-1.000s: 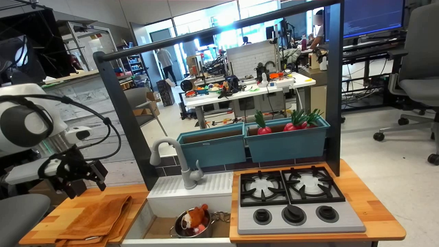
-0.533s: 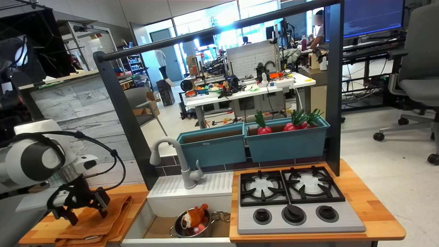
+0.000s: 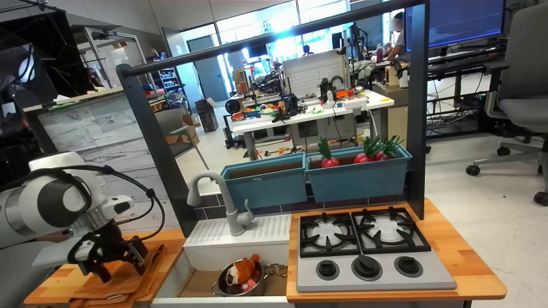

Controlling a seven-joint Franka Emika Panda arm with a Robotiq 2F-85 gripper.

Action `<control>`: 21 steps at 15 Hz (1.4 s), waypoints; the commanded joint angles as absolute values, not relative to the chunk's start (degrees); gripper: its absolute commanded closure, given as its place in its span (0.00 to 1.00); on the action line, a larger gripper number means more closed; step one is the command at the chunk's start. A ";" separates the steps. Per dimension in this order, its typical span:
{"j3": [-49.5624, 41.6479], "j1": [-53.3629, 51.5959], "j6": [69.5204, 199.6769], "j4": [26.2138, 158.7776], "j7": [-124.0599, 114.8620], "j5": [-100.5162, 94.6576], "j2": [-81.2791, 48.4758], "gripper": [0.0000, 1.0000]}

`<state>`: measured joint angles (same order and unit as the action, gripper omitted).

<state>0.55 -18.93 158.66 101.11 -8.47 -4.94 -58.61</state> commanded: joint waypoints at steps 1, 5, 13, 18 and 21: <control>-1.54 -22.56 155.50 96.24 -11.86 -5.12 -63.38 0.00; 1.76 -22.93 151.35 89.14 -11.64 -4.13 -68.58 0.00; 3.30 -29.33 151.61 71.15 -13.22 -4.65 -78.61 0.00; -2.10 -24.91 150.06 68.98 -17.85 -3.34 -79.11 0.00; -4.86 -21.25 149.90 69.16 -20.18 -2.46 -79.76 0.00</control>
